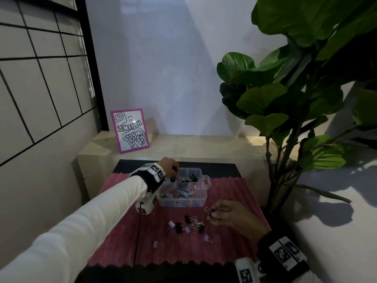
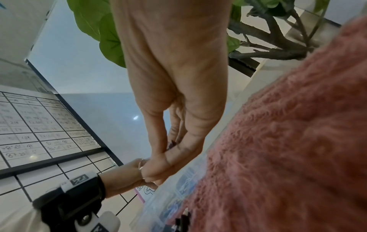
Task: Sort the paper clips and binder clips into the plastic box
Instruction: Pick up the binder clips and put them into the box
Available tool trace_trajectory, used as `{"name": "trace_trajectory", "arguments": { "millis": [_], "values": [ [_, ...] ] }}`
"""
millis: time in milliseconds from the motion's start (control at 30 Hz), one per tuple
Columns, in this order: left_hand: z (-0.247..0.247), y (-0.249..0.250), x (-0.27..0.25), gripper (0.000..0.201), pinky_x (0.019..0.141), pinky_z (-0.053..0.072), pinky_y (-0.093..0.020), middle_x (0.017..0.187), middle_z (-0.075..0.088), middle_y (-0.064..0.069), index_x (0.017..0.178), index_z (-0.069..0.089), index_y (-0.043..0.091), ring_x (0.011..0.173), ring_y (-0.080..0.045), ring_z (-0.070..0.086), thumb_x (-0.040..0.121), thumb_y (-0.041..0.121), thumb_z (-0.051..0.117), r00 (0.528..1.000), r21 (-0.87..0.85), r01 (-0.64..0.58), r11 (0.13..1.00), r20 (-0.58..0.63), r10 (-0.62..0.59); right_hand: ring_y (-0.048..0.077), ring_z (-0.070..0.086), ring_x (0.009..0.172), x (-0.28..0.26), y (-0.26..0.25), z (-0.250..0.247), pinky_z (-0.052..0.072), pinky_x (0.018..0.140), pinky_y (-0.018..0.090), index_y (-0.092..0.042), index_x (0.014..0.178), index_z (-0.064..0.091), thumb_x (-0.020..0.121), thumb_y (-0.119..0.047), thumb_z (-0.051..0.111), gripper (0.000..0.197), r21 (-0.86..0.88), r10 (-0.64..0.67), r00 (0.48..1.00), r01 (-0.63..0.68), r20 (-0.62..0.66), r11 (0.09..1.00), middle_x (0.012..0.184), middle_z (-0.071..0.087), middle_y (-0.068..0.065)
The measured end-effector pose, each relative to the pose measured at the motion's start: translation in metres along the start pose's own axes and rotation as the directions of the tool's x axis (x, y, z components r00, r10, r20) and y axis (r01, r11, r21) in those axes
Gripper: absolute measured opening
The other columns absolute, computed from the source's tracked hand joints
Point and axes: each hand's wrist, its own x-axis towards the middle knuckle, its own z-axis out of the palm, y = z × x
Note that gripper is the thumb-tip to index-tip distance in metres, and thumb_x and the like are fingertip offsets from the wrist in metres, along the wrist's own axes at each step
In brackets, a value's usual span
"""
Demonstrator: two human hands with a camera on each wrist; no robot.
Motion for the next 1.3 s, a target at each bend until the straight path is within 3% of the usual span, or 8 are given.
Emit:
{"name": "trace_trajectory", "arguments": {
  "millis": [267, 400, 567, 667, 833, 967, 1133, 1300],
  "values": [
    [-0.012, -0.009, -0.058, 0.032, 0.081, 0.046, -0.021, 0.12, 0.063, -0.009, 0.116, 0.06, 0.012, 0.103, -0.02, 0.062, 0.087, 0.002, 0.05, 0.988, -0.216, -0.124, 0.968, -0.117, 0.101, 0.021, 0.064, 0.087, 0.033, -0.028, -0.002, 0.057, 0.068, 0.019, 0.005, 0.089, 0.059, 0.088, 0.011, 0.045, 0.015, 0.133, 0.062, 0.997, -0.055, -0.044, 0.99, 0.091, 0.061, 0.014],
    [0.0, -0.01, -0.127, 0.018, 0.069, 0.043, -0.007, 0.097, 0.065, 0.005, 0.103, 0.061, 0.021, 0.082, -0.008, 0.063, 0.087, 0.013, 0.056, 0.989, -0.194, -0.125, 0.973, 0.055, 0.138, 0.02, 0.064, 0.081, 0.067, -0.051, 0.005, 0.056, 0.059, 0.017, 0.003, 0.085, 0.055, 0.09, 0.011, 0.04, 0.018, 0.236, 0.118, 0.993, -0.115, 0.002, 0.965, 0.089, 0.057, 0.014],
    [0.043, -0.004, -0.166, 0.096, 0.102, 0.033, -0.018, 0.142, 0.027, -0.002, 0.141, 0.021, 0.02, 0.127, -0.018, 0.038, 0.065, 0.031, 0.079, 0.923, -0.13, -0.182, 0.975, 0.319, 0.214, 0.02, 0.064, 0.069, 0.119, -0.074, 0.026, 0.058, 0.064, 0.023, 0.0, 0.072, 0.05, 0.09, 0.011, 0.04, 0.024, 0.183, 0.153, 0.988, -0.145, -0.025, 0.972, 0.073, 0.046, 0.011],
    [0.054, 0.009, -0.158, 0.11, 0.113, 0.027, -0.029, 0.146, 0.014, -0.012, 0.143, 0.013, 0.02, 0.134, -0.029, 0.026, 0.058, 0.028, 0.084, 0.902, -0.052, -0.268, 0.962, 0.337, 0.27, 0.023, 0.058, 0.055, 0.149, -0.08, 0.037, 0.059, 0.062, 0.027, 0.003, 0.068, 0.05, 0.088, 0.014, 0.044, 0.023, 0.013, 0.141, 0.979, -0.141, -0.145, 0.99, 0.071, 0.044, 0.013],
    [0.061, 0.018, -0.136, 0.097, 0.104, 0.04, -0.04, 0.136, 0.024, -0.02, 0.135, 0.025, 0.014, 0.121, -0.039, 0.04, 0.059, 0.024, 0.084, 0.881, 0.077, -0.262, 0.962, 0.425, 0.206, 0.015, 0.047, 0.056, 0.169, -0.079, 0.045, 0.053, 0.068, 0.024, -0.001, 0.067, 0.051, 0.086, 0.008, 0.051, 0.021, -0.315, 0.146, 0.968, -0.207, -0.205, 0.926, 0.066, 0.045, 0.01],
    [0.054, 0.023, -0.13, 0.075, 0.089, 0.044, -0.035, 0.129, 0.036, -0.02, 0.128, 0.034, 0.007, 0.112, -0.034, 0.045, 0.068, 0.019, 0.077, 0.883, 0.078, -0.241, 0.968, 0.432, 0.185, 0.029, 0.058, 0.079, 0.151, -0.08, 0.046, 0.051, 0.075, 0.034, 0.011, 0.108, 0.054, 0.091, 0.005, 0.043, 0.022, -0.469, 0.131, 0.975, -0.202, -0.181, 0.86, 0.081, 0.055, 0.014],
    [0.055, 0.022, -0.13, 0.058, 0.082, 0.045, -0.035, 0.124, 0.041, -0.021, 0.12, 0.041, 0.004, 0.103, -0.031, 0.048, 0.073, 0.016, 0.072, 0.876, 0.086, -0.278, 0.957, 0.432, 0.216, 0.017, 0.059, 0.084, 0.096, -0.084, 0.036, 0.05, 0.057, 0.016, 0.002, 0.109, 0.056, 0.09, 0.006, 0.039, 0.026, -0.671, -0.041, 0.999, 0.013, -0.026, 0.742, 0.092, 0.058, 0.005],
    [0.061, 0.019, -0.132, 0.052, 0.077, 0.039, -0.03, 0.12, 0.046, -0.021, 0.122, 0.04, 0.005, 0.106, -0.033, 0.049, 0.077, 0.015, 0.065, 0.88, 0.077, -0.304, 0.949, 0.405, 0.249, 0.0, 0.056, 0.066, 0.036, -0.059, 0.026, 0.048, 0.059, 0.009, -0.002, 0.102, 0.059, 0.089, -0.003, 0.05, 0.015, -0.865, -0.015, 0.974, 0.208, 0.227, 0.457, 0.087, 0.061, 0.002]
  ]
}}
